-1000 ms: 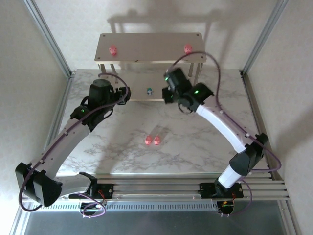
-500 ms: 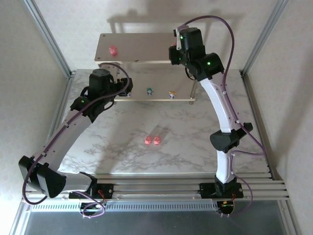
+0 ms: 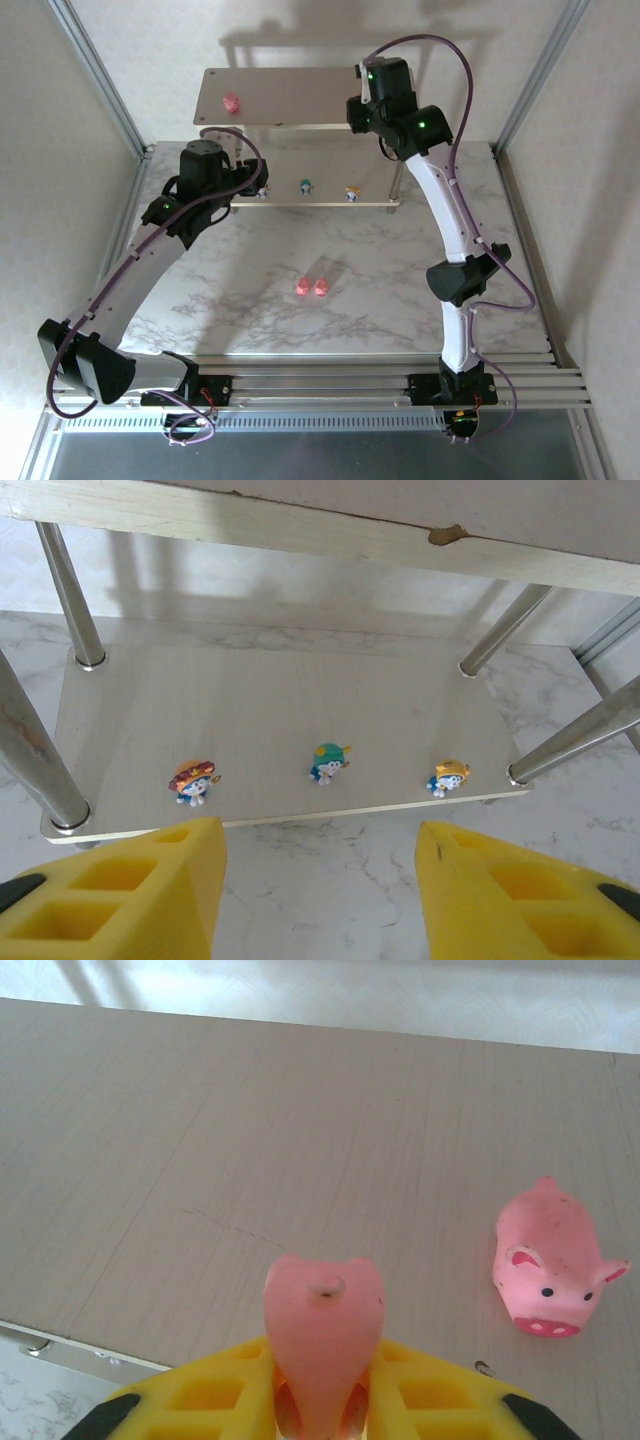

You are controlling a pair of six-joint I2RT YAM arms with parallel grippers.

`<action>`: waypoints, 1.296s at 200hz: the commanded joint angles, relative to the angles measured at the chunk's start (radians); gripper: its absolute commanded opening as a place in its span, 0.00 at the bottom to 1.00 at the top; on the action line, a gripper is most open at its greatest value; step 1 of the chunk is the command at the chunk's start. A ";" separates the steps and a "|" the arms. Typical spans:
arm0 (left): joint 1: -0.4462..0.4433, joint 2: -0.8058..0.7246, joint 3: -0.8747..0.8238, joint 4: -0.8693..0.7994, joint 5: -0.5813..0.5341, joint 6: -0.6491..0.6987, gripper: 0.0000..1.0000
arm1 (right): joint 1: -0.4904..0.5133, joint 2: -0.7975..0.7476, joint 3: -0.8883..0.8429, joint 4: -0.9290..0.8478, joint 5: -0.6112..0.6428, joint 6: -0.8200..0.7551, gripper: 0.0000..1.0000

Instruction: Place and organize the plastic toys onto the shelf

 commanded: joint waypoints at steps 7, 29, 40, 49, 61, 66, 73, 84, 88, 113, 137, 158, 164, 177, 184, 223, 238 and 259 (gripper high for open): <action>0.011 -0.014 0.012 -0.012 0.013 0.019 0.53 | -0.006 0.034 0.039 0.013 -0.011 -0.023 0.24; 0.014 -0.020 0.007 -0.011 0.011 0.019 0.53 | -0.007 0.045 0.043 0.023 -0.010 -0.026 0.24; 0.015 -0.023 0.004 -0.012 0.011 0.019 0.53 | -0.007 0.052 0.048 0.023 -0.012 -0.026 0.25; 0.016 -0.025 0.002 -0.011 0.011 0.019 0.53 | -0.007 0.058 0.052 0.023 -0.011 -0.027 0.25; 0.016 -0.026 -0.002 -0.011 0.013 0.019 0.53 | -0.006 0.065 0.057 0.023 -0.012 -0.028 0.24; 0.016 -0.026 -0.002 -0.010 0.013 0.019 0.53 | -0.007 0.068 0.058 0.023 -0.014 -0.029 0.25; 0.017 -0.028 -0.004 -0.010 0.013 0.019 0.53 | -0.006 0.071 0.061 0.024 -0.014 -0.030 0.25; 0.017 -0.029 -0.005 -0.010 0.014 0.019 0.53 | -0.007 0.077 0.063 0.023 -0.014 -0.031 0.25; 0.017 -0.029 -0.005 -0.011 0.013 0.019 0.53 | -0.007 0.080 0.065 0.024 -0.014 -0.032 0.24; 0.017 -0.033 -0.009 -0.011 0.014 0.019 0.53 | -0.007 0.091 0.066 0.026 -0.011 -0.034 0.25; 0.019 -0.035 -0.012 -0.011 0.014 0.019 0.53 | -0.007 0.104 0.072 0.025 -0.012 -0.036 0.26; 0.020 -0.037 -0.015 -0.012 0.016 0.019 0.53 | -0.006 0.115 0.079 0.025 -0.011 -0.034 0.26; 0.021 -0.037 -0.017 -0.012 0.017 0.019 0.53 | -0.008 0.119 0.080 0.027 -0.010 -0.034 0.27; 0.021 -0.040 -0.020 -0.011 0.015 0.019 0.53 | -0.007 0.125 0.082 0.030 -0.009 -0.032 0.29; 0.021 -0.041 -0.020 -0.012 0.016 0.019 0.53 | -0.008 0.127 0.083 0.033 -0.007 -0.031 0.30; 0.024 -0.048 -0.025 -0.015 0.015 0.022 0.53 | -0.008 0.139 0.083 0.051 0.000 -0.022 0.36; 0.025 -0.048 -0.028 -0.016 0.015 0.024 0.53 | -0.009 0.143 0.083 0.059 0.001 -0.017 0.36; 0.027 -0.051 -0.031 -0.015 0.013 0.026 0.53 | -0.008 0.148 0.083 0.069 -0.001 -0.012 0.36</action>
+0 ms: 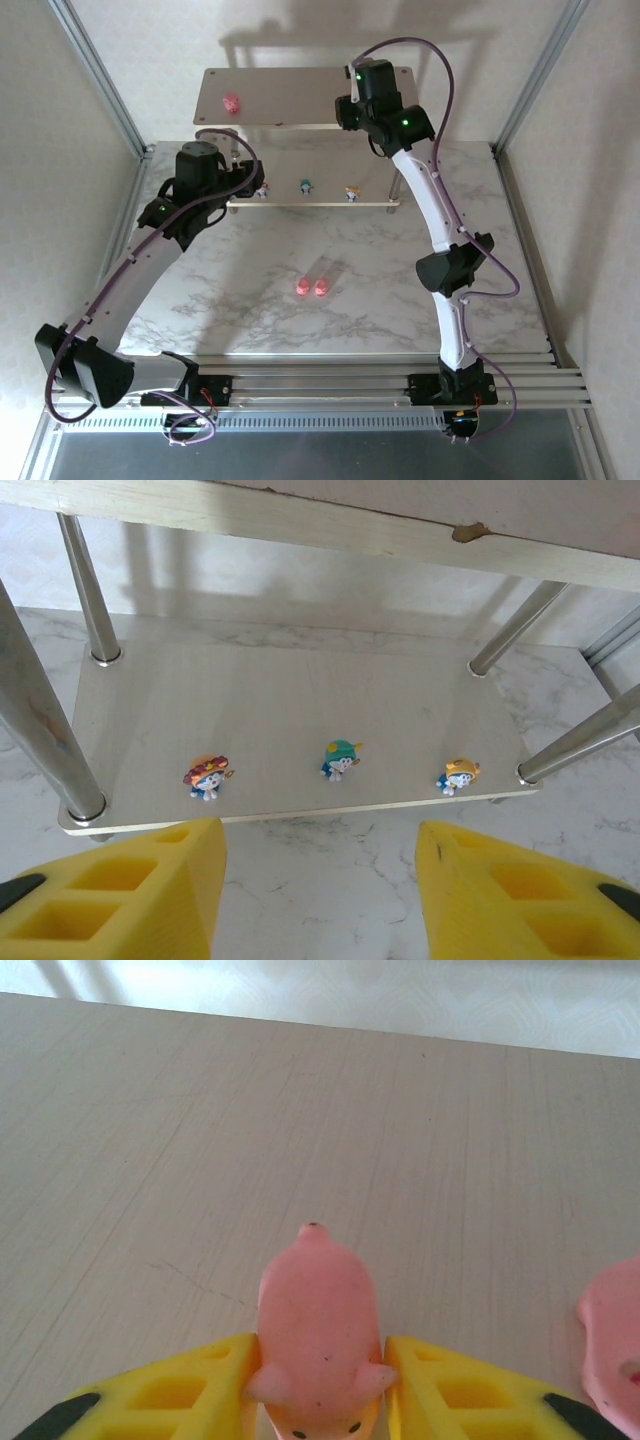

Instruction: Place and organize the plastic toys onto the shelf

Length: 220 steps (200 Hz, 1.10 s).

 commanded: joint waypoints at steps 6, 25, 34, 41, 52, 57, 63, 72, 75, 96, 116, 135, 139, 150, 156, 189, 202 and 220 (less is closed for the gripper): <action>0.012 -0.030 -0.018 -0.009 0.012 0.022 0.53 | -0.003 0.029 0.022 0.001 -0.004 0.009 0.36; 0.014 -0.032 -0.020 -0.008 0.012 0.023 0.54 | -0.003 0.032 0.022 0.012 -0.003 0.013 0.37; 0.015 -0.034 -0.022 -0.009 0.011 0.024 0.53 | -0.004 0.032 0.024 0.017 -0.001 0.016 0.37; 0.015 -0.034 -0.022 -0.009 0.011 0.024 0.53 | -0.004 0.033 0.025 0.021 0.000 0.017 0.37; 0.015 -0.035 -0.023 -0.009 0.011 0.024 0.53 | -0.003 0.035 0.026 0.026 0.001 0.023 0.36; 0.015 -0.035 -0.024 -0.010 0.010 0.024 0.53 | -0.004 0.035 0.026 0.030 0.002 0.025 0.35; 0.015 -0.037 -0.026 -0.010 0.011 0.024 0.54 | -0.004 0.037 0.027 0.034 0.002 0.027 0.35; 0.016 -0.038 -0.026 -0.010 0.010 0.024 0.53 | -0.003 0.040 0.026 0.036 0.003 0.032 0.34; 0.017 -0.039 -0.026 -0.010 0.009 0.024 0.53 | -0.004 0.039 0.027 0.038 0.004 0.034 0.34; 0.017 -0.043 -0.028 -0.013 0.007 0.025 0.53 | -0.003 0.046 0.026 0.044 0.016 0.045 0.34; 0.018 -0.047 -0.032 -0.013 0.006 0.025 0.54 | -0.003 0.055 0.026 0.049 0.028 0.058 0.33; 0.020 -0.049 -0.034 -0.013 0.004 0.025 0.54 | -0.004 0.061 0.025 0.053 0.037 0.070 0.33; 0.020 -0.050 -0.035 -0.013 0.004 0.025 0.54 | -0.004 0.061 0.025 0.054 0.039 0.071 0.33; 0.020 -0.050 -0.036 -0.015 0.005 0.025 0.54 | -0.003 0.062 0.025 0.057 0.038 0.076 0.33; 0.020 -0.052 -0.037 -0.015 0.005 0.025 0.54 | -0.004 0.062 0.025 0.058 0.038 0.077 0.34; 0.023 -0.057 -0.036 -0.016 0.003 0.027 0.54 | -0.004 0.051 0.019 0.058 0.036 0.079 0.40; 0.023 -0.057 -0.037 -0.015 0.004 0.025 0.54 | -0.003 0.046 0.017 0.059 0.033 0.079 0.41; 0.023 -0.055 -0.035 -0.013 0.008 0.024 0.54 | -0.004 0.039 0.017 0.059 0.025 0.079 0.45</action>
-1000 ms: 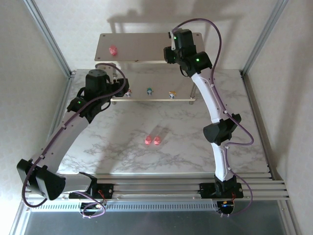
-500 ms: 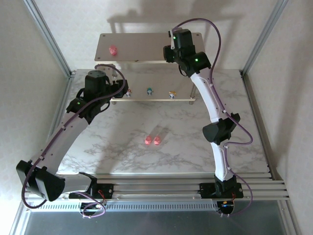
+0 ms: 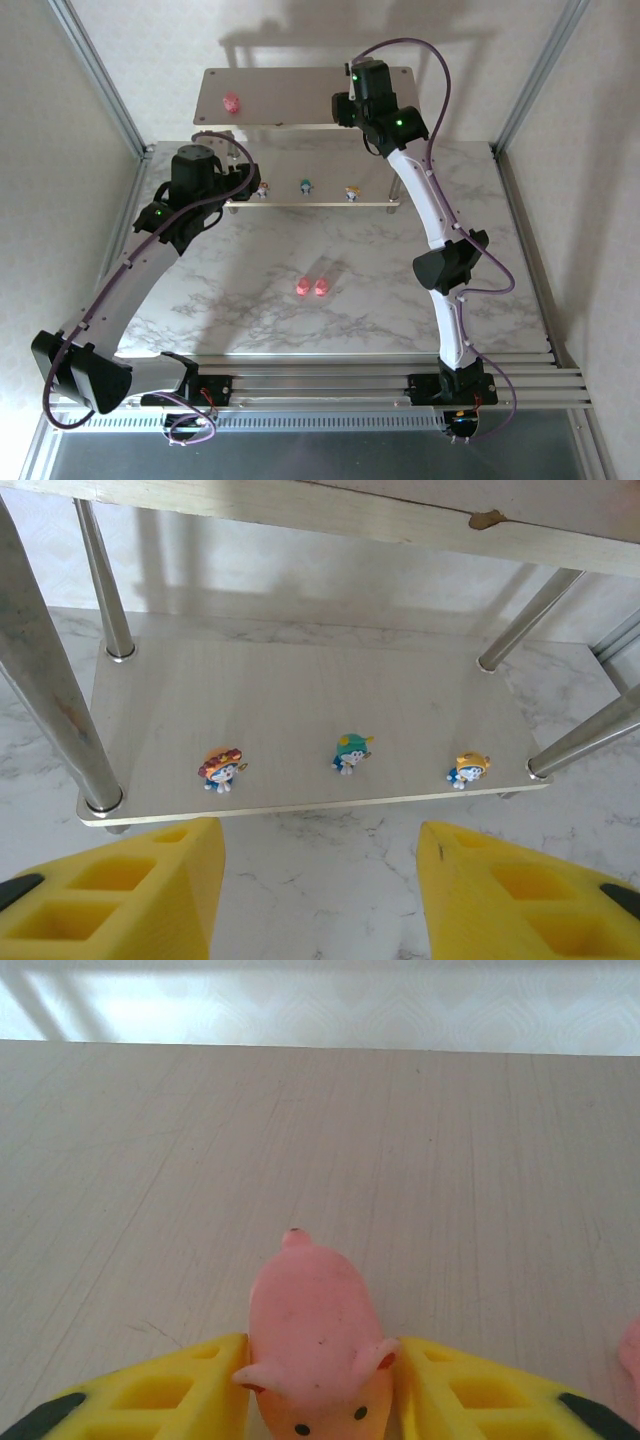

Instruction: Place and organize the plastic toys onto the shelf

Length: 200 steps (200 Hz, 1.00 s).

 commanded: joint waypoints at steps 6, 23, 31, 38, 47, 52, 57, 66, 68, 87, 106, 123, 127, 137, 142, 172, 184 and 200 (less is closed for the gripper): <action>0.011 -0.026 -0.007 -0.005 0.008 0.008 0.54 | -0.003 0.005 0.012 -0.002 0.003 0.012 0.46; 0.011 -0.028 -0.007 -0.005 0.010 0.007 0.54 | -0.003 0.000 0.012 -0.002 -0.007 0.014 0.49; 0.011 -0.029 -0.007 -0.007 0.010 0.007 0.54 | -0.003 -0.001 0.012 -0.001 -0.012 0.014 0.51; 0.011 -0.030 -0.007 -0.008 0.008 0.007 0.54 | -0.002 -0.004 0.012 -0.001 -0.019 0.018 0.52; 0.011 -0.033 -0.007 -0.009 0.008 0.007 0.54 | -0.002 -0.007 0.012 0.001 -0.030 0.020 0.54; 0.011 -0.034 -0.007 -0.008 0.008 0.007 0.54 | -0.001 -0.009 0.011 0.003 -0.037 0.021 0.56; 0.011 -0.034 -0.007 -0.009 0.008 0.007 0.55 | 0.000 -0.012 0.013 0.005 -0.047 0.024 0.57; 0.011 -0.037 -0.007 -0.011 0.007 0.006 0.55 | 0.001 -0.020 0.013 0.010 -0.067 0.028 0.58; 0.011 -0.037 -0.007 -0.010 0.007 0.006 0.55 | 0.001 -0.022 0.012 0.012 -0.069 0.029 0.58; 0.011 -0.042 -0.011 -0.012 0.004 0.003 0.55 | 0.005 -0.045 0.011 0.020 -0.097 0.040 0.65; 0.011 -0.048 -0.012 -0.012 0.002 0.003 0.55 | 0.007 -0.065 0.011 0.021 -0.113 0.057 0.73; 0.011 -0.051 -0.011 -0.012 0.002 0.003 0.55 | 0.007 -0.080 0.008 0.021 -0.118 0.069 0.80; 0.011 -0.052 -0.011 -0.011 0.002 0.003 0.56 | 0.006 -0.084 0.008 0.019 -0.120 0.072 0.80; 0.011 -0.053 -0.011 -0.010 0.003 0.003 0.55 | 0.008 -0.092 0.008 0.019 -0.123 0.080 0.81; 0.011 -0.054 -0.011 -0.011 0.003 0.003 0.55 | 0.007 -0.096 0.007 0.019 -0.122 0.084 0.81; 0.011 -0.063 -0.013 -0.012 0.003 0.001 0.55 | 0.008 -0.113 0.005 0.008 -0.110 0.108 0.81; 0.011 -0.069 -0.016 -0.011 0.001 0.001 0.55 | 0.006 -0.116 0.005 -0.001 -0.105 0.119 0.81; 0.011 -0.076 -0.018 -0.014 -0.002 0.001 0.56 | 0.007 -0.117 0.005 -0.019 -0.110 0.124 0.81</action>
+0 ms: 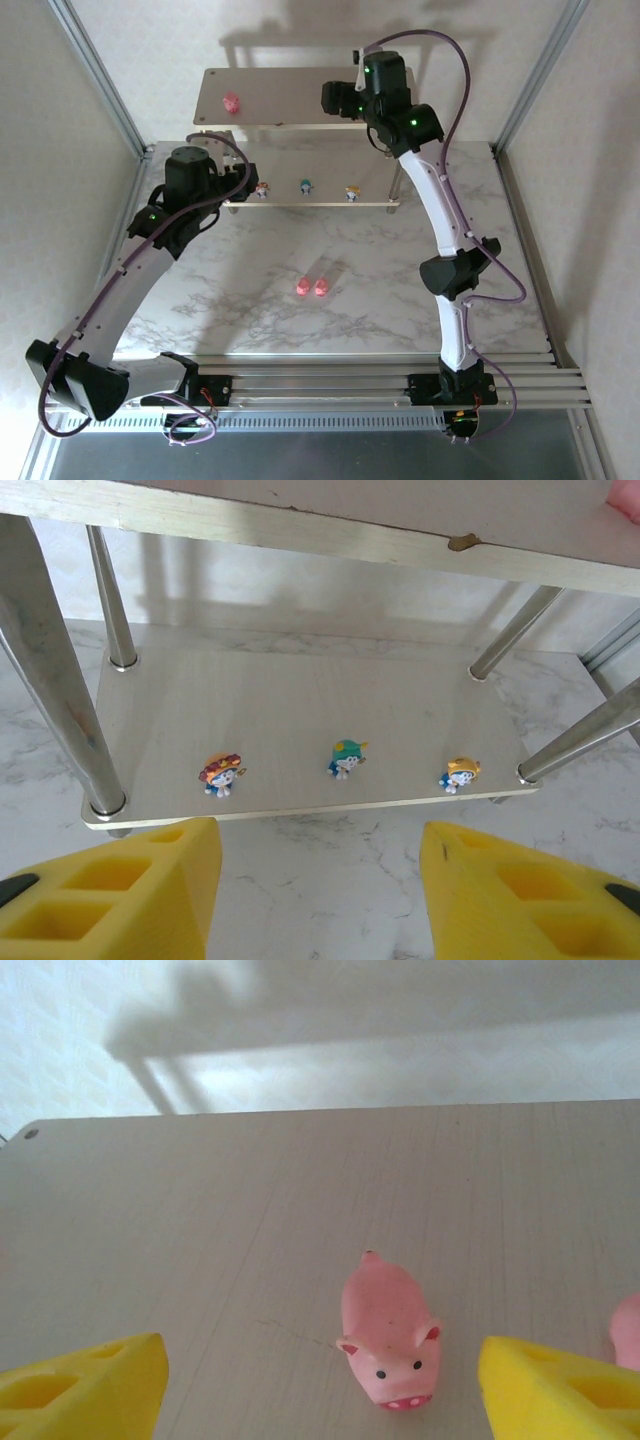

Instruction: Place and organize the plastic toys onto the shelf

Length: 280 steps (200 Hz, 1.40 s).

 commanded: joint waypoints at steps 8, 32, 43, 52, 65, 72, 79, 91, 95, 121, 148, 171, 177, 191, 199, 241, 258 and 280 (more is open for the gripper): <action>0.011 -0.037 -0.014 -0.009 -0.002 0.001 0.55 | 0.005 -0.034 0.005 -0.031 -0.019 0.031 0.80; 0.011 -0.036 -0.025 -0.003 0.012 0.003 0.55 | 0.013 -0.048 0.000 -0.035 -0.054 0.032 0.80; 0.010 -0.034 -0.039 -0.001 0.025 0.001 0.55 | 0.023 -0.079 -0.025 -0.015 -0.049 0.014 0.80; 0.007 -0.034 -0.059 0.001 0.032 -0.002 0.56 | 0.033 -0.120 -0.062 0.017 -0.040 -0.006 0.80; -0.005 -0.042 -0.093 0.001 0.032 -0.004 0.56 | 0.043 -0.197 -0.126 0.067 -0.022 -0.032 0.80; -0.017 -0.052 -0.116 0.006 0.026 -0.003 0.56 | 0.048 -0.238 -0.160 0.089 -0.009 -0.049 0.80; -0.034 -0.068 -0.142 0.014 0.017 -0.004 0.57 | 0.052 -0.284 -0.194 0.107 0.004 -0.067 0.80; -0.069 -0.092 -0.188 0.031 0.002 -0.006 0.58 | 0.060 -0.356 -0.244 0.125 0.023 -0.093 0.80; -0.082 -0.098 -0.205 0.038 -0.004 -0.010 0.59 | 0.063 -0.384 -0.263 0.126 0.030 -0.102 0.80; -0.153 -0.107 -0.325 0.061 0.001 -0.064 0.59 | 0.075 -0.530 -0.396 0.116 0.059 -0.120 0.80; -0.239 -0.073 -0.430 0.096 -0.021 -0.139 0.58 | 0.095 -0.662 -0.585 0.093 0.100 -0.111 0.80; -0.322 -0.008 -0.462 0.095 -0.054 -0.186 0.58 | 0.114 -0.755 -0.734 0.060 0.127 -0.077 0.80; -0.342 0.010 -0.467 0.099 -0.059 -0.198 0.58 | 0.114 -0.780 -0.777 0.060 0.133 -0.067 0.80; -0.379 0.053 -0.469 0.103 -0.059 -0.220 0.58 | 0.115 -0.833 -0.863 0.069 0.148 -0.044 0.80; -0.396 0.079 -0.469 0.106 -0.060 -0.229 0.58 | 0.115 -0.857 -0.900 0.074 0.156 -0.036 0.80; -0.433 0.206 -0.463 0.109 -0.016 -0.272 0.58 | 0.115 -0.929 -0.996 0.070 0.188 -0.031 0.81; -0.439 0.230 -0.458 0.105 -0.009 -0.279 0.59 | 0.114 -0.944 -1.010 0.071 0.199 -0.037 0.82; -0.439 0.250 -0.450 0.097 -0.007 -0.280 0.59 | 0.111 -0.956 -1.026 0.078 0.205 -0.041 0.82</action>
